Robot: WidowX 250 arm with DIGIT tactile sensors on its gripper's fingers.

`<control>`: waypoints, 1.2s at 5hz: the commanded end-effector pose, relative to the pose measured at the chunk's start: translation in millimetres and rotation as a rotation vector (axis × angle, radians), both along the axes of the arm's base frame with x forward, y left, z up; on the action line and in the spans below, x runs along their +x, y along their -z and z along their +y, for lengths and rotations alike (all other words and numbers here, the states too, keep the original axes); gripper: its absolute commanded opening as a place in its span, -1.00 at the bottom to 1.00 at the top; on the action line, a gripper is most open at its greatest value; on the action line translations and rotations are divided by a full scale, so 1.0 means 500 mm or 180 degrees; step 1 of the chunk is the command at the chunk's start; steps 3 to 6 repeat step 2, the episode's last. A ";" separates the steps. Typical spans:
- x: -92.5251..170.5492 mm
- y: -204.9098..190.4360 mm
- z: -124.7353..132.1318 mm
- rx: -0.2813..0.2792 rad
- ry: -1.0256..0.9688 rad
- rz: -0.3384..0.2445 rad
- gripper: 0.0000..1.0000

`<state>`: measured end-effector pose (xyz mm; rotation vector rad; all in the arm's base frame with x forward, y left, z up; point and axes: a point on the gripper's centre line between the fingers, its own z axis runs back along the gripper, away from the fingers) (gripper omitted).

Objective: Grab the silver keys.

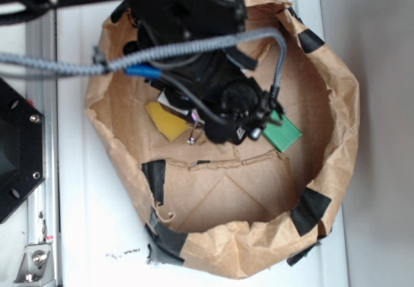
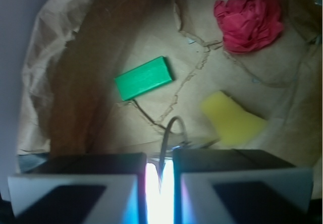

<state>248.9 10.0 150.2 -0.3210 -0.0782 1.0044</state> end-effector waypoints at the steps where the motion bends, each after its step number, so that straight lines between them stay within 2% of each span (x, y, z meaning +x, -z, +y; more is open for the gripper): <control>1: -0.007 0.026 -0.020 0.0457 0.0261 0.0073 -1.00; 2: 0.002 0.037 -0.019 0.0536 0.0228 0.0095 -1.00; 6: 0.002 0.037 -0.019 0.0536 0.0228 0.0095 -1.00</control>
